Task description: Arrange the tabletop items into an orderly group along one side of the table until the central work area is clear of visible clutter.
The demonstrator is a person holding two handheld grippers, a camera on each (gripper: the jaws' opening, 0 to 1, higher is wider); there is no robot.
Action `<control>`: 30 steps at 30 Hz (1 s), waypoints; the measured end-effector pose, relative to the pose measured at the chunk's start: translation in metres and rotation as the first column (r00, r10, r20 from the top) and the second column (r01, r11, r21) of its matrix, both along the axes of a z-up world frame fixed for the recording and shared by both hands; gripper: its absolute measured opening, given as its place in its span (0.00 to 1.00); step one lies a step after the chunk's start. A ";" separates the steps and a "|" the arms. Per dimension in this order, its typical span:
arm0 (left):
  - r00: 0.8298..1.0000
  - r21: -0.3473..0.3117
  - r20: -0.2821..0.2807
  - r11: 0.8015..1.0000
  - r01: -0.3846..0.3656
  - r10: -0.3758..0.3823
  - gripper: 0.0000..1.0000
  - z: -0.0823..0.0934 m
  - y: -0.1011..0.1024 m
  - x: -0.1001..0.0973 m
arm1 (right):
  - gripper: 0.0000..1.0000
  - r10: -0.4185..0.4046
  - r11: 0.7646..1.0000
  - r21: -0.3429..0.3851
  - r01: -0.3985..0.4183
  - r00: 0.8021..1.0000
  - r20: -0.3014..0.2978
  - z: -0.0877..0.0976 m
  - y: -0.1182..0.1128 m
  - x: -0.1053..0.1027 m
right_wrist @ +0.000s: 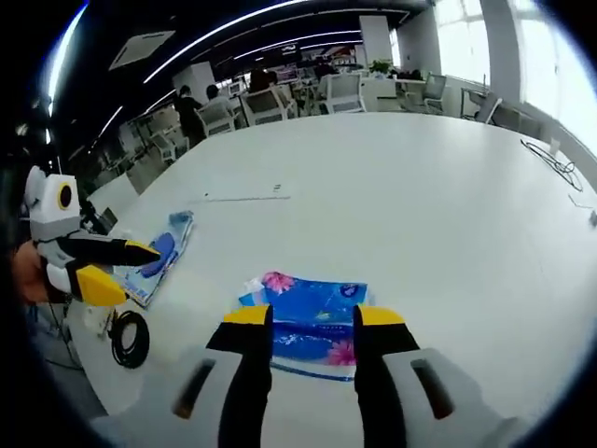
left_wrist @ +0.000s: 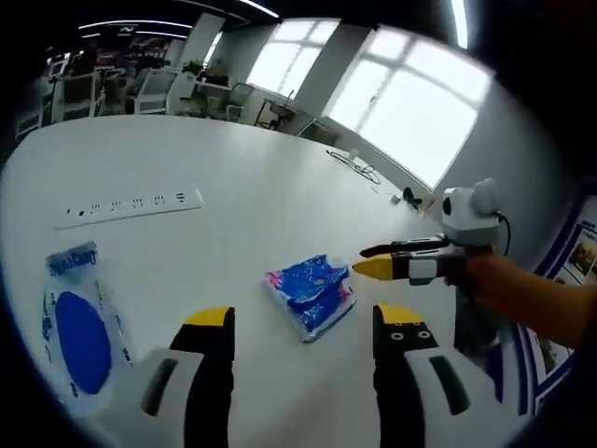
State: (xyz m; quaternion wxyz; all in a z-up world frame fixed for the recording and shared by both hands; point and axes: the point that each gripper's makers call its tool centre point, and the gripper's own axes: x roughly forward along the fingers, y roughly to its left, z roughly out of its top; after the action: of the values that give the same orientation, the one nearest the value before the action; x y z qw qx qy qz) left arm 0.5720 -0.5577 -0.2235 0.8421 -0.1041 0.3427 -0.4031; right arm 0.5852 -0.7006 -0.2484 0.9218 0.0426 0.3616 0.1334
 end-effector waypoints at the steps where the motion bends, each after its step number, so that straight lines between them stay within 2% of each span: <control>1: 1.000 0.000 0.002 1.000 -0.001 0.001 0.60 0.001 0.001 0.000 | 0.33 0.004 1.000 0.002 -0.004 1.000 0.007 0.002 0.003 0.002; 11: 0.998 0.001 0.027 0.998 -0.057 0.057 0.62 0.013 0.032 0.000 | 0.37 0.082 0.997 0.011 -0.082 0.996 0.040 0.021 0.033 0.011; 30: 0.988 0.009 0.046 0.988 -0.151 0.150 0.62 0.024 0.087 -0.012 | 0.38 0.206 0.978 0.023 -0.208 0.976 0.072 0.041 0.092 0.014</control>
State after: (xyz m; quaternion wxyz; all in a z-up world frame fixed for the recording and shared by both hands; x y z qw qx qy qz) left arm 0.5597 -0.4706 -0.1995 0.8784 -0.1153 0.3171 -0.3384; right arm 0.5992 -0.6086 -0.2077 0.9140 0.0143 0.3299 0.2356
